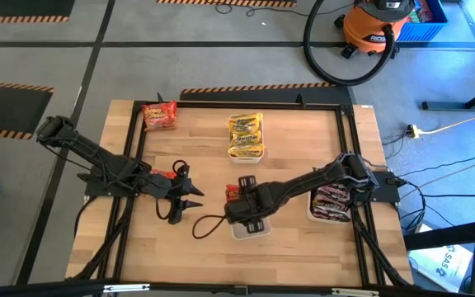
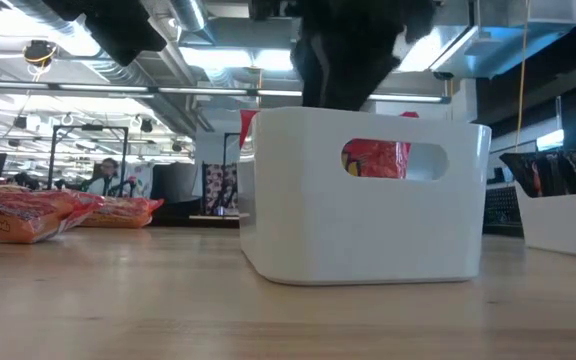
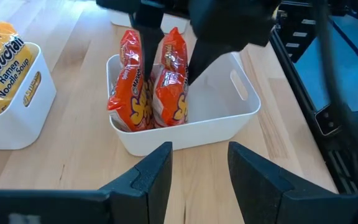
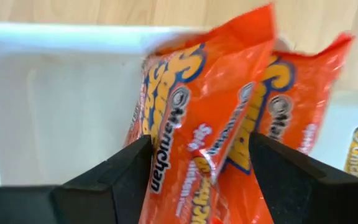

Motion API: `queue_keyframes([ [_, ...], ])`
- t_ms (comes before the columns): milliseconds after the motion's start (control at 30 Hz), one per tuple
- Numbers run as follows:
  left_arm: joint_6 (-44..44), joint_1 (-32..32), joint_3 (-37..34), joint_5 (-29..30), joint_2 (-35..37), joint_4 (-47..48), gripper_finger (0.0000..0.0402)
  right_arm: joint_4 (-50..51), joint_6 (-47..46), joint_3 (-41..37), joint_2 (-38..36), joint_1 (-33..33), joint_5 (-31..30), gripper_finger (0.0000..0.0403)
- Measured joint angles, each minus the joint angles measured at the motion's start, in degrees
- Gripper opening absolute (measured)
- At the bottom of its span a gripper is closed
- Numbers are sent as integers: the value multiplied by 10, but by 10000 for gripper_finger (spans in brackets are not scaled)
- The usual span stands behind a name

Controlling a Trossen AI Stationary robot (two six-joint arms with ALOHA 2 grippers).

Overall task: Sort Maruchan noodles
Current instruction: Put the bottom right orange noodle pack into bottom white bin, then adjust the orange noodle pack

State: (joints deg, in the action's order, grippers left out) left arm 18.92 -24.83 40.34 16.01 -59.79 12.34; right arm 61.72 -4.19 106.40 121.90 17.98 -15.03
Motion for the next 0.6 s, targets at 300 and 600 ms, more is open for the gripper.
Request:
queue_keyframes([
  [300, 0, 0, 0, 0, 0, -3, 149, 57, -10, 30, -31, 5, 50, 248],
  [600, 18, 3, 0, 27, 0, -27, 151, 13, -41, -72, -139, 20, 15, 248],
])
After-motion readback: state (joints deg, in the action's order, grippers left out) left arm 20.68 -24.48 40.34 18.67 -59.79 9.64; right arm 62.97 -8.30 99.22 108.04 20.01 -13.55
